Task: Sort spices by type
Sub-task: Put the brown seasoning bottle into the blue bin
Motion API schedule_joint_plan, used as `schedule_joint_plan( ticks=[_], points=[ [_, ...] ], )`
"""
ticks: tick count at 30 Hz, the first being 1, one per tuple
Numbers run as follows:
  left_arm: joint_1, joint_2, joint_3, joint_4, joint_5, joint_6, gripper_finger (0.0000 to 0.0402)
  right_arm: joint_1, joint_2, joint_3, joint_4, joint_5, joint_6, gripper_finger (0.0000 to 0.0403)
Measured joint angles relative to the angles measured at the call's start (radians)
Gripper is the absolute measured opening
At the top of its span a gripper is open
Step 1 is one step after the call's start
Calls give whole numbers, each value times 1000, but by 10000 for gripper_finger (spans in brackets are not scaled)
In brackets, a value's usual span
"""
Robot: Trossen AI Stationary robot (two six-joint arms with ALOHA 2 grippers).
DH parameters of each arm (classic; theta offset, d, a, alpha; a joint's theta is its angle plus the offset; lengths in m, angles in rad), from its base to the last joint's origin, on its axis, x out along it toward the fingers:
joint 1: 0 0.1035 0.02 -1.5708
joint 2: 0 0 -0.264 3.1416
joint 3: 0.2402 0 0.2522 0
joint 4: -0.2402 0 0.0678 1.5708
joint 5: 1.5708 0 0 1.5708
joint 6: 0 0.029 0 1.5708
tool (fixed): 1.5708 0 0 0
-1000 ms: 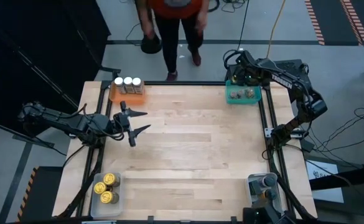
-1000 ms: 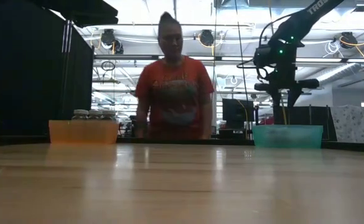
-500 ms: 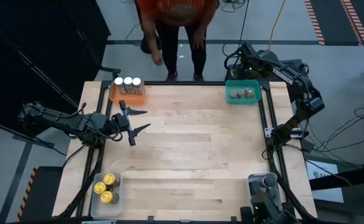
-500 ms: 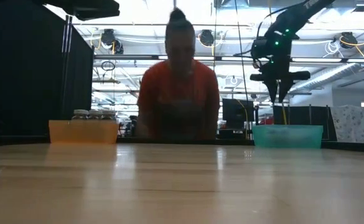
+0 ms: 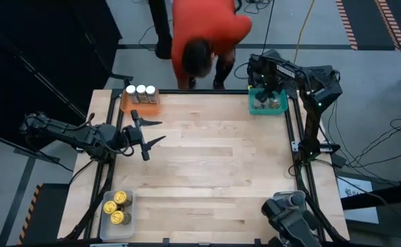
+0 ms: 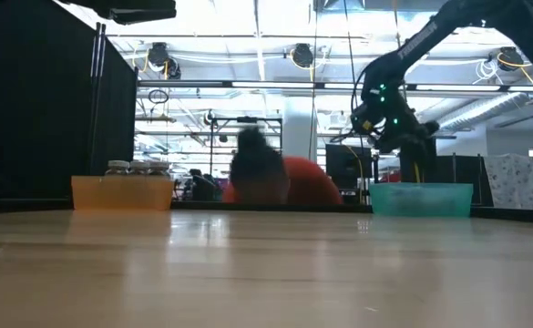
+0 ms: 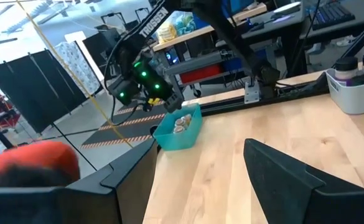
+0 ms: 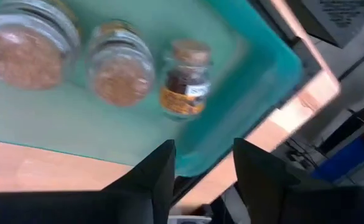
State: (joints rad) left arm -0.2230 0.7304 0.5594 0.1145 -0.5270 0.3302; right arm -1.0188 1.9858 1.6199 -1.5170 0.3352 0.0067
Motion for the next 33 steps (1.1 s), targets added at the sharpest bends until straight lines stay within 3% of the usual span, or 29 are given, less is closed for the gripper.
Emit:
schedule_joint_plan(
  ticks=[15, 33],
  points=[
    [1, 0, 0, -27, -1, 17, 249, -65, 26, 0, 93, -84, -59, 240],
    [1, 0, 0, -49, -1, 18, 249, -54, 25, -165, 179, -73, -115, 247]
  ],
)
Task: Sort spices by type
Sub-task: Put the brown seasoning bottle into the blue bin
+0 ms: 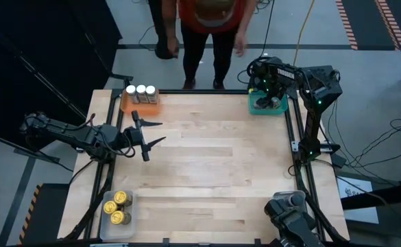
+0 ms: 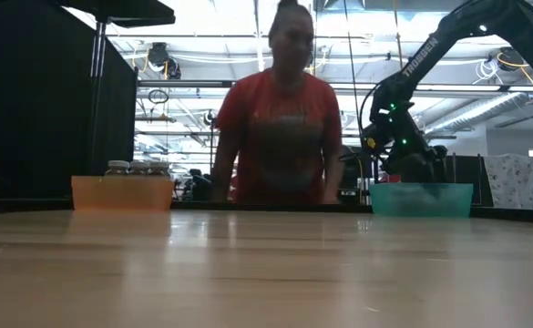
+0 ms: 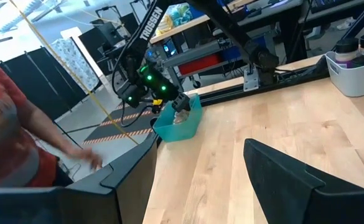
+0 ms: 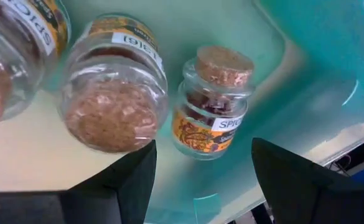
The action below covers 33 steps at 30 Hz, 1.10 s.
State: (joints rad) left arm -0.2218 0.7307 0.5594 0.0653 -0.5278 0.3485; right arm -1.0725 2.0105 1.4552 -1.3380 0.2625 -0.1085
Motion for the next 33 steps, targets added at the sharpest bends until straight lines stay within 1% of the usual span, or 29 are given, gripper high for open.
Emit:
schedule_joint_plan(
  ticks=[5, 10, 14, 20, 27, 33],
  points=[
    [0, 0, 0, 1, 0, 0, 249, 0, 0, 1, 0, 2, -25, 247],
    [0, 0, 0, 4, 0, 2, 249, 2, 0, 1, -5, 44, -102, 247],
    [0, 0, 0, 4, 0, 4, 249, 2, 0, 1, -8, 54, -167, 247],
    [0, 0, 0, 3, 0, 8, 249, 7, 0, 1, -24, 85, -213, 247],
    [0, 0, 0, 1, 0, 22, 249, 10, 0, 2, -29, 81, -206, 247],
    [0, 0, 0, 0, 0, 33, 249, 21, 0, 2, -30, 71, -101, 247]
  ],
)
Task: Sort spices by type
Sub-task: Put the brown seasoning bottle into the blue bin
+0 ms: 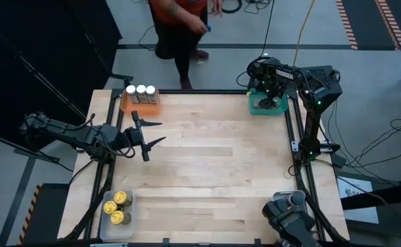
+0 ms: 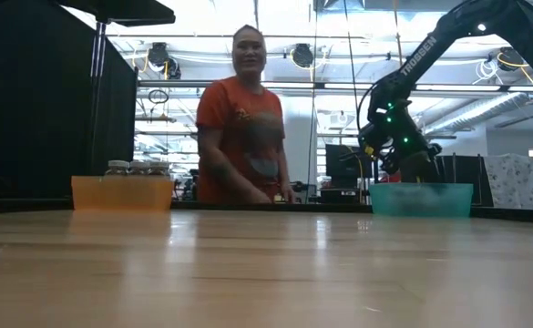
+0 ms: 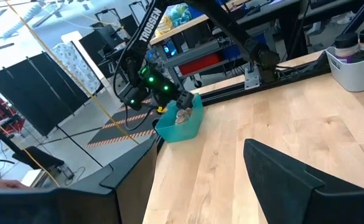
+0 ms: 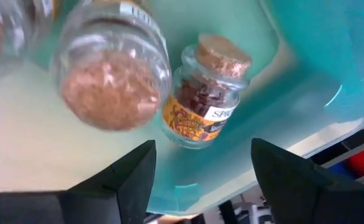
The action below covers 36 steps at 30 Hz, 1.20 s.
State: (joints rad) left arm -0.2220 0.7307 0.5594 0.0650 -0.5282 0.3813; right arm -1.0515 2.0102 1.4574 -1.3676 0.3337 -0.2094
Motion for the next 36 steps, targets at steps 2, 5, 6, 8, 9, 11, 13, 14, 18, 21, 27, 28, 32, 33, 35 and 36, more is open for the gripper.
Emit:
schedule_joint_plan(
  ticks=[2, 5, 6, 8, 9, 11, 13, 14, 18, 21, 27, 28, 32, 33, 35, 36],
  points=[
    [0, 0, 0, 0, 0, 0, 249, 1, 0, 0, 6, -6, 41, 247],
    [0, 0, 0, 0, 0, 0, 249, 0, 0, 0, 38, -25, 114, 247],
    [0, 0, 0, -1, 0, 0, 249, 0, 0, 0, 44, -31, 147, 247],
    [0, 0, 0, -4, 0, 0, 249, -1, -1, 0, 54, -73, 170, 247],
    [0, 0, 0, -4, 0, 0, 249, 0, -1, 0, 63, -87, 162, 247],
    [0, 0, 0, -5, 0, 0, 249, 9, -1, 0, 68, -77, 144, 247],
    [0, 0, 0, -7, 0, 0, 249, 15, -1, 0, 72, -69, 130, 247],
    [0, 0, 0, -8, 0, 0, 249, 18, -1, 0, 83, -57, 128, 247],
    [0, 0, 0, -9, 0, -1, 249, 20, -1, -1, 114, -48, 117, 247],
    [0, 0, 0, -25, 0, -6, 249, 19, -1, -2, 112, -47, 112, 247],
    [0, 0, 0, -31, 0, -6, 249, 19, 0, -2, 112, -47, 116, 247],
    [0, 0, 0, -30, 0, -6, 249, 19, -1, -2, 111, -47, 116, 247],
    [0, 0, 0, -30, 0, -7, 249, 19, 0, -2, 110, -47, 115, 247],
    [0, 0, 0, -30, 0, -7, 249, 19, 0, -2, 111, -48, 116, 247],
    [0, 0, 0, -30, 0, -7, 249, 19, 0, -2, 112, -48, 142, 247],
    [0, 0, 0, -30, 0, -7, 249, 19, 0, -2, 111, -48, 164, 247]
  ],
)
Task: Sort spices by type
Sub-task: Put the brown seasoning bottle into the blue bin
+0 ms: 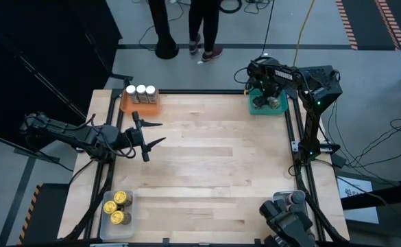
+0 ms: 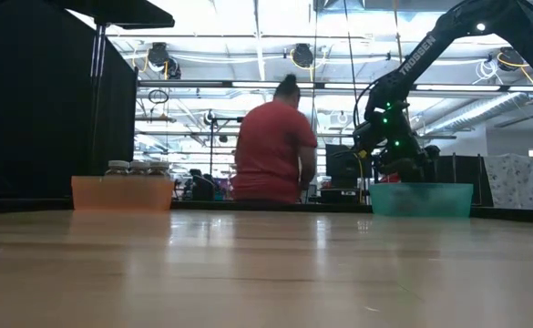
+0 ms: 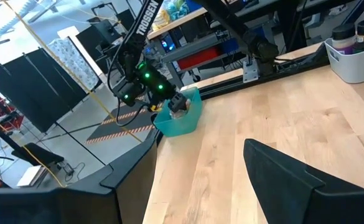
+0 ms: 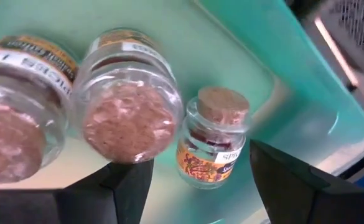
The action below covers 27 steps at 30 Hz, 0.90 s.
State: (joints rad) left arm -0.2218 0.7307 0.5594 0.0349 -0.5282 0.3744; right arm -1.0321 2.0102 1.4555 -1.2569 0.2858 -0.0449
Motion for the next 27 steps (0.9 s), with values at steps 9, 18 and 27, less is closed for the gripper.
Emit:
schedule_joint_plan(
  ticks=[9, 18, 27],
  points=[
    [0, 0, 0, -2, 0, 1, 249, 1, -87, 17, -88, 30, 327, 247],
    [0, 0, 0, -78, 0, -41, 249, 0, -212, -19, 86, 7, 474, 246],
    [0, 0, 0, -91, 0, -17, 249, -7, -213, -132, 118, -4, 685, 199]
  ],
)
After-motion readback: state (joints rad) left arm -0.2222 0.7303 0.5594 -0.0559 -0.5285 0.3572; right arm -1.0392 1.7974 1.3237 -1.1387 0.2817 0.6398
